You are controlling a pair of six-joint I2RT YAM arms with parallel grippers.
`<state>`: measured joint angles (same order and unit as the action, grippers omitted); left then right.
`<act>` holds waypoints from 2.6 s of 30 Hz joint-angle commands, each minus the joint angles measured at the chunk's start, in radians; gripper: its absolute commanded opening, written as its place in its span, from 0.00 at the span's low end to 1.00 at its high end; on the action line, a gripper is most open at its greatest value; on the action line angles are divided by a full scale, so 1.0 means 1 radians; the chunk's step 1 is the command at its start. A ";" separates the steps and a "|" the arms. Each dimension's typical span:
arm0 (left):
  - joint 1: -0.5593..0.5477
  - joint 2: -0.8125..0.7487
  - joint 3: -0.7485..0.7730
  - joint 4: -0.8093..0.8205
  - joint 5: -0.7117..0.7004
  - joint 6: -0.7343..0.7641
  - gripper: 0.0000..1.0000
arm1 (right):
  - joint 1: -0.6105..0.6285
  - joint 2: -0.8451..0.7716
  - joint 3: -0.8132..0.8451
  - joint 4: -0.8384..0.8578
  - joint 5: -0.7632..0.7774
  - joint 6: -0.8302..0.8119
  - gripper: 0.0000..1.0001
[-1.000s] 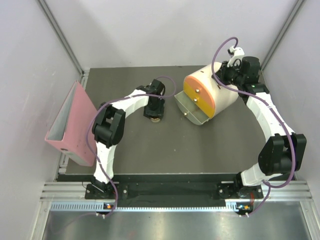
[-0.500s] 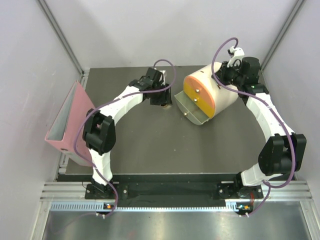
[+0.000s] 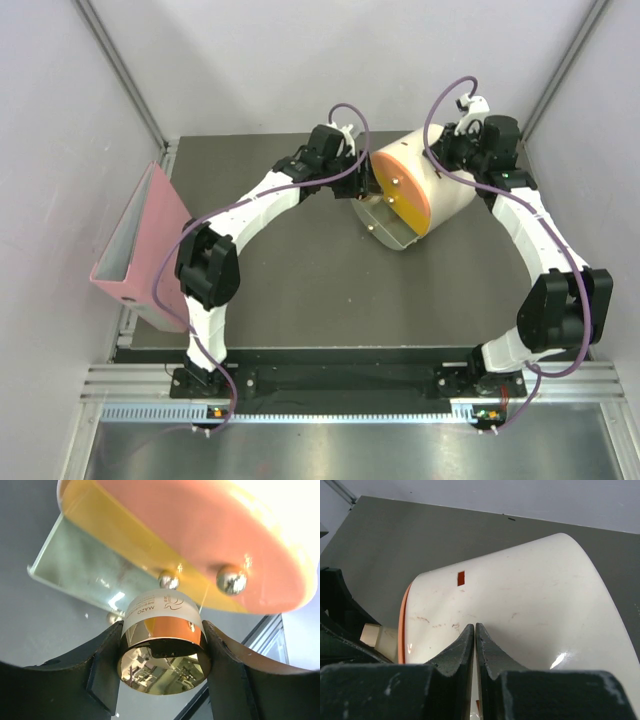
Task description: Organize the makeup
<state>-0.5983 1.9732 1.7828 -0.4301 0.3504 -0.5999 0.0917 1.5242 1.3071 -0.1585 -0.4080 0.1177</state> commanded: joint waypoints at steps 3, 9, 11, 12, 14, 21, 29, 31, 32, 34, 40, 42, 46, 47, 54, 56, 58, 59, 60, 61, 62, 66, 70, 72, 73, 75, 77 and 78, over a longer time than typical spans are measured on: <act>-0.011 0.059 0.079 0.076 0.019 -0.049 0.06 | 0.016 0.094 -0.132 -0.437 0.063 -0.006 0.06; -0.015 0.078 0.066 0.086 0.013 -0.049 0.12 | 0.016 0.088 -0.140 -0.431 0.066 0.002 0.06; -0.015 0.079 0.067 0.090 0.010 -0.044 0.13 | 0.017 0.086 -0.143 -0.429 0.067 0.005 0.06; -0.015 0.087 0.069 0.093 0.009 -0.044 0.13 | 0.017 0.085 -0.143 -0.429 0.066 0.007 0.06; -0.015 0.093 0.073 0.094 0.012 -0.043 0.16 | 0.017 0.082 -0.146 -0.429 0.067 0.008 0.06; -0.014 0.108 0.084 0.088 0.028 -0.044 0.28 | 0.017 0.080 -0.149 -0.431 0.071 0.008 0.06; -0.014 0.125 0.121 0.059 0.032 -0.035 0.47 | 0.017 0.080 -0.143 -0.434 0.074 0.014 0.06; -0.014 0.127 0.125 0.060 0.032 -0.035 0.47 | 0.019 0.080 -0.141 -0.434 0.074 0.016 0.06; -0.014 0.131 0.127 0.057 0.033 -0.035 0.47 | 0.019 0.080 -0.141 -0.434 0.074 0.016 0.06; -0.014 0.138 0.136 0.050 0.032 -0.035 0.48 | 0.019 0.080 -0.141 -0.434 0.075 0.016 0.06; -0.011 0.165 0.176 -0.002 0.004 -0.026 0.62 | 0.019 0.076 -0.147 -0.431 0.077 0.022 0.06; -0.011 0.179 0.202 -0.033 0.004 -0.021 0.63 | 0.019 0.074 -0.151 -0.429 0.077 0.023 0.06; -0.011 0.205 0.234 -0.064 0.002 -0.018 0.63 | 0.020 0.073 -0.154 -0.429 0.078 0.022 0.06; -0.011 0.205 0.233 -0.062 -0.001 -0.020 0.63 | 0.020 0.073 -0.155 -0.429 0.077 0.023 0.06; -0.006 0.207 0.237 -0.061 -0.016 -0.014 0.71 | 0.020 0.070 -0.157 -0.429 0.078 0.020 0.06; -0.005 0.210 0.239 -0.067 -0.018 -0.014 0.71 | 0.020 0.070 -0.157 -0.429 0.078 0.022 0.06; -0.003 0.211 0.240 -0.071 -0.014 -0.012 0.71 | 0.022 0.071 -0.157 -0.431 0.077 0.020 0.06; -0.003 0.211 0.239 -0.076 -0.017 -0.014 0.71 | 0.020 0.070 -0.157 -0.429 0.077 0.022 0.06; -0.001 0.213 0.240 -0.076 -0.018 -0.014 0.71 | 0.020 0.070 -0.157 -0.429 0.078 0.022 0.06; 0.000 0.210 0.239 -0.078 -0.021 -0.014 0.71 | 0.020 0.070 -0.157 -0.431 0.077 0.020 0.06; 0.000 0.207 0.239 -0.075 -0.027 -0.012 0.71 | 0.020 0.068 -0.158 -0.429 0.077 0.022 0.06; 0.006 0.184 0.239 -0.065 -0.045 -0.005 0.71 | 0.020 0.065 -0.161 -0.431 0.077 0.022 0.06; 0.012 0.153 0.234 -0.055 -0.056 0.005 0.70 | 0.022 0.062 -0.164 -0.431 0.078 0.019 0.06; 0.017 0.144 0.233 -0.053 -0.057 0.011 0.69 | 0.020 0.062 -0.164 -0.434 0.077 0.020 0.06; 0.018 0.130 0.230 -0.050 -0.056 0.012 0.69 | 0.022 0.063 -0.161 -0.432 0.077 0.019 0.06; 0.026 0.096 0.204 -0.038 -0.048 0.018 0.67 | 0.022 0.063 -0.160 -0.432 0.077 0.020 0.06; 0.034 0.064 0.156 -0.015 -0.045 0.026 0.65 | 0.022 0.065 -0.160 -0.432 0.077 0.019 0.06; 0.038 0.029 0.138 -0.010 -0.045 0.031 0.63 | 0.022 0.067 -0.160 -0.432 0.077 0.020 0.06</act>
<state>-0.5789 2.1639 1.9697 -0.5114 0.3058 -0.5999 0.0982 1.4853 1.2633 -0.1459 -0.3855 0.1604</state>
